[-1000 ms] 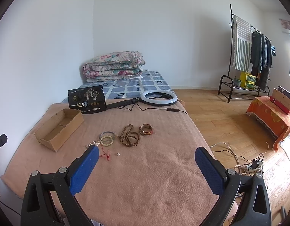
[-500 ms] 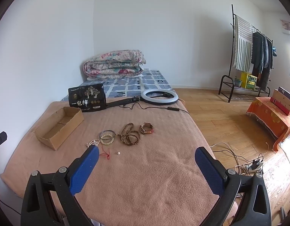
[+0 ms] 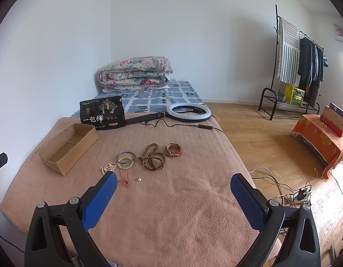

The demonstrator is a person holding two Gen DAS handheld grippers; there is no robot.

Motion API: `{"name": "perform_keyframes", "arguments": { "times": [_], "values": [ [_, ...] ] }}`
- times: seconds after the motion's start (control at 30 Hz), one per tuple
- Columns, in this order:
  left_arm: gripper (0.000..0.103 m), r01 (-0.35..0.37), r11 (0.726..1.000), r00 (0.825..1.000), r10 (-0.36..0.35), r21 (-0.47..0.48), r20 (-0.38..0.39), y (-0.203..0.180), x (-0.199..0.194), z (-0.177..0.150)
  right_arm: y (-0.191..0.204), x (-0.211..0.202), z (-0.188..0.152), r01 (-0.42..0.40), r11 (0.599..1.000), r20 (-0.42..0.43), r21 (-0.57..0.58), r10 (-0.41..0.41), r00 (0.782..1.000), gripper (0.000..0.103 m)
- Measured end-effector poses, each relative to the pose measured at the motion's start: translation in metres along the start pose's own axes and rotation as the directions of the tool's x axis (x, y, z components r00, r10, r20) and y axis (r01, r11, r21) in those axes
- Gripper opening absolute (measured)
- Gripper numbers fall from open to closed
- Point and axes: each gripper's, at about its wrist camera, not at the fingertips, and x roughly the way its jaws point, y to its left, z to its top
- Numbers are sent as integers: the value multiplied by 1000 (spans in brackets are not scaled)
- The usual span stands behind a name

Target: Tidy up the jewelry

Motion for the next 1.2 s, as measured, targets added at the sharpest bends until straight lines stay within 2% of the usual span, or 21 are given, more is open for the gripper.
{"name": "perform_keyframes", "arguments": {
  "times": [0.53,0.67,0.8,0.87,0.93,1.03,1.2],
  "values": [
    [103,13,999,1000,-12,35,-22,-5,8,7,-2,33,6,26,999,-9,-42,-26,1000,103],
    [103,67,995,997,-63,73,-50,-9,32,4,-4,48,8,18,997,-6,-72,-18,1000,103],
    [103,120,987,990,-112,103,-83,-14,52,3,-8,66,8,-58,993,-1,-100,59,998,103],
    [99,152,982,984,-140,115,-107,-17,64,3,-11,78,8,-92,992,-19,-90,91,996,103],
    [97,179,976,978,-163,127,-129,-25,76,3,-16,92,8,-99,993,-39,-71,97,995,103],
    [89,212,966,970,-189,148,-156,-39,91,2,-23,113,10,-100,993,-80,-57,96,992,102],
    [78,260,948,955,-224,185,-192,-64,114,-2,-23,138,13,-132,986,-129,-101,118,984,100]
  ]
}}
